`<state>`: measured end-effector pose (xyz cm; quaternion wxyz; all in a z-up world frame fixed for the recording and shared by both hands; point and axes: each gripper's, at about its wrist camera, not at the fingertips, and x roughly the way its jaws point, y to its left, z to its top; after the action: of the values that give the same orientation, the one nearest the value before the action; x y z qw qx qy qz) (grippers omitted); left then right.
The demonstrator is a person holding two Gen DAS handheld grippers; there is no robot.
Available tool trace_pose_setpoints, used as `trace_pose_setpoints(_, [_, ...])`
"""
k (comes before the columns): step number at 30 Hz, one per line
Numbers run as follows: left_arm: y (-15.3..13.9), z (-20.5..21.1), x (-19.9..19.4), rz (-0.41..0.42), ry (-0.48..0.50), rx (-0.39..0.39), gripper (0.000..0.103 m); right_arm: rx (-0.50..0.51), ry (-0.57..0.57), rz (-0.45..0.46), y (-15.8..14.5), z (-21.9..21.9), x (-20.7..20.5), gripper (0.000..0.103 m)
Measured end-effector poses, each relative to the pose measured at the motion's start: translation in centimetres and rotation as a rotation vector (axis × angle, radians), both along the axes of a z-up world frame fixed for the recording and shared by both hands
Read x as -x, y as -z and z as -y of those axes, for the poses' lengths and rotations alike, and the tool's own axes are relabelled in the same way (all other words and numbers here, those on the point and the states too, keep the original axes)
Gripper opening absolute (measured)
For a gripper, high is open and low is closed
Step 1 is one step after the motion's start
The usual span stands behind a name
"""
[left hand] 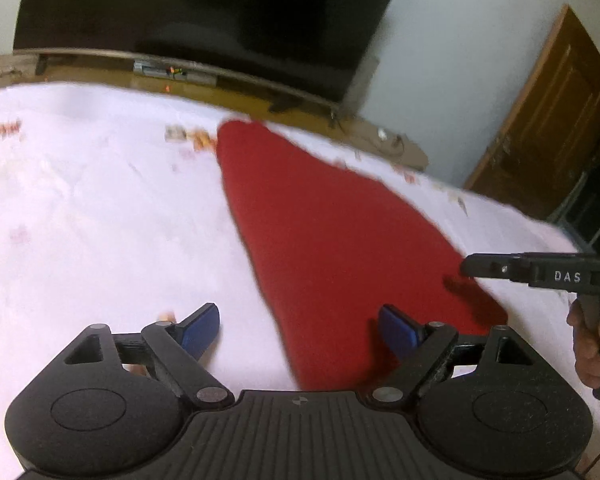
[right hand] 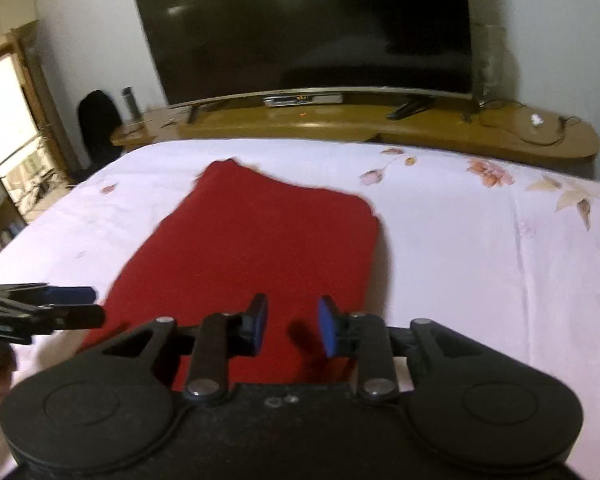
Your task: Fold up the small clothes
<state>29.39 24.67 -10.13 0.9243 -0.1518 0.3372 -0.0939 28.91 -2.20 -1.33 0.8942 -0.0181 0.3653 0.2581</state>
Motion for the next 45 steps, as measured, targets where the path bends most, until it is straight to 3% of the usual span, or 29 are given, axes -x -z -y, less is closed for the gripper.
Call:
trace_pose_setpoints(2, [1.5, 0.5, 0.2, -0.033, -0.014, -0.044, 0.086, 0.075, -0.038, -0.040, 2.1, -0.6, 0.5, 0.027])
trace_pose_setpoints(3, [1.6, 0.6, 0.6, -0.012, -0.017, -0.058, 0.086, 0.136, -0.035, -0.068, 3.7, -1.1, 0.3, 0.027])
trace_pose_setpoints(7, [-0.4, 1.7, 1.3, -0.039, -0.062, -0.104, 0.086, 0.081, 0.025, -0.083, 3.4, -0.7, 0.0, 0.029])
trace_pose_setpoints(9, [-2.3, 2.4, 2.6, -0.016, -0.088, -0.125, 0.100, 0.066, 0.050, -0.044, 1.7, -0.4, 1.3, 0.049])
trace_pose_setpoints(10, [-3.3, 2.9, 3.5, -0.002, -0.114, -0.138, 0.103, 0.044, 0.057, -0.021, 1.0, 0.0, 2.4, 0.077])
trace_pose_setpoints(11, [-4.2, 3.5, 4.4, 0.013, -0.128, -0.149, 0.103, 0.010, 0.083, 0.011, -0.1, 0.7, 3.7, 0.099])
trace_pose_setpoints(12, [-5.0, 4.1, 5.4, 0.027, -0.129, -0.168, 0.103, -0.022, 0.100, 0.029, -1.1, 1.5, 4.9, 0.102])
trace_pose_setpoints(14, [-6.3, 5.5, 7.3, 0.031, -0.147, -0.214, 0.103, -0.074, 0.115, 0.036, -2.6, 2.9, 7.3, 0.102])
trace_pose_setpoints(17, [-7.9, 7.1, 10.5, 0.058, -0.159, -0.201, 0.103, -0.106, 0.158, 0.047, -4.0, 5.0, 11.1, 0.102])
trace_pose_setpoints(23, [-10.3, 10.0, 17.7, 0.090, -0.161, -0.196, 0.103, -0.074, 0.192, 0.041, -5.7, 6.8, 17.6, 0.102])
trace_pose_setpoints(29, [-12.8, 12.8, 24.7, 0.141, -0.176, -0.179, 0.103, -0.059, 0.175, 0.089, -7.5, 7.8, 24.2, 0.102])
trace_pose_setpoints(35, [-13.8, 14.7, 28.2, 0.167, -0.179, -0.181, 0.103, -0.001, 0.153, 0.137, -8.0, 7.4, 27.5, 0.102])
trace_pose_setpoints(45, [-14.8, 15.5, 30.9, 0.208, -0.198, -0.171, 0.103, -0.017, 0.164, 0.193, -9.4, 7.7, 30.4, 0.102])
